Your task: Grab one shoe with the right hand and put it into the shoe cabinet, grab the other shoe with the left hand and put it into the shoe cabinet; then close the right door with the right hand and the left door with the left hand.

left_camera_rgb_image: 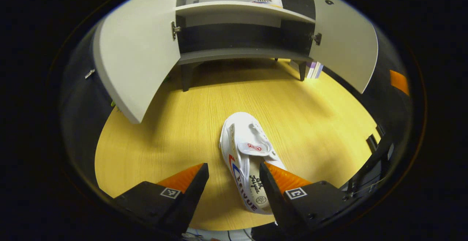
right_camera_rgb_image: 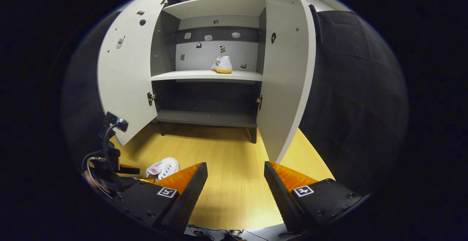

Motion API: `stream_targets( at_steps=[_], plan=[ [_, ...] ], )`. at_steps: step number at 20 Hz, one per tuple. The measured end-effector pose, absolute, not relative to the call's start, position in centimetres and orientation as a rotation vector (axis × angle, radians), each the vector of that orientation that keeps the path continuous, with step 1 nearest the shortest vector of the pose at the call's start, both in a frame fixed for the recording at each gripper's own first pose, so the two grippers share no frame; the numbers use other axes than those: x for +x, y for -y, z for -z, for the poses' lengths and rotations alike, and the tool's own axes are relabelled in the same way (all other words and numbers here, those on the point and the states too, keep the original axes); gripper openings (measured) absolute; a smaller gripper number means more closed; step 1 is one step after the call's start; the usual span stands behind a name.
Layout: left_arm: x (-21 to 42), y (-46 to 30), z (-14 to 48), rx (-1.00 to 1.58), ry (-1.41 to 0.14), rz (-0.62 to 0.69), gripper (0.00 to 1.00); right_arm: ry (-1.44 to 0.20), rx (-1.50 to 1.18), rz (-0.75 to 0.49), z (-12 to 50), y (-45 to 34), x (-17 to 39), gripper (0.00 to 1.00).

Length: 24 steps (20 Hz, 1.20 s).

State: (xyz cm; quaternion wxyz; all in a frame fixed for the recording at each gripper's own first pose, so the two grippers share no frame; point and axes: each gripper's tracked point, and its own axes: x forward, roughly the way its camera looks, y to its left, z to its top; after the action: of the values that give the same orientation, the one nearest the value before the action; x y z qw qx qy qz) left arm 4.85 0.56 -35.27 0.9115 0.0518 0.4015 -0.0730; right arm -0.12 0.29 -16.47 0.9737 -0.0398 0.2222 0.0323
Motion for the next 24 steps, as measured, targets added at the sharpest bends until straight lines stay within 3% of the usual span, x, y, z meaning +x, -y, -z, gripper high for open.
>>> stream_targets(
  at_steps=[2, 5, 6, 11, 15, 17, 24],
  plan=[
    [6.0, -0.2, 35.9, 0.133, -0.827, 0.165, 0.86, -0.446, -0.098, -0.035, 16.2, 0.7, -0.9, 0.99],
    [7.8, -0.5, 36.7, 0.162, -0.822, 0.156, 0.69, -0.454, -0.101, 0.017, 16.2, 2.5, -2.1, 0.98],
    [8.2, -0.8, 36.9, 0.173, -0.823, 0.146, 0.69, -0.464, -0.102, 0.032, 16.4, 3.1, -2.4, 0.99],
    [9.1, -0.8, 38.1, 0.184, -0.851, 0.074, 0.35, -0.492, -0.075, 0.074, 16.9, 4.8, -3.0, 0.99],
    [9.3, -0.9, 38.2, 0.237, -0.857, 0.067, 0.14, -0.464, -0.091, 0.056, 16.1, 5.0, -1.7, 0.99],
    [9.8, -0.9, 38.4, 0.236, -0.856, 0.078, 0.07, -0.464, -0.092, 0.035, 16.3, 4.7, -1.0, 0.99],
    [9.7, -0.9, 36.4, 0.143, -0.851, 0.045, 0.05, -0.462, -0.103, -0.029, 16.4, 4.1, 0.5, 0.99]
  ],
)
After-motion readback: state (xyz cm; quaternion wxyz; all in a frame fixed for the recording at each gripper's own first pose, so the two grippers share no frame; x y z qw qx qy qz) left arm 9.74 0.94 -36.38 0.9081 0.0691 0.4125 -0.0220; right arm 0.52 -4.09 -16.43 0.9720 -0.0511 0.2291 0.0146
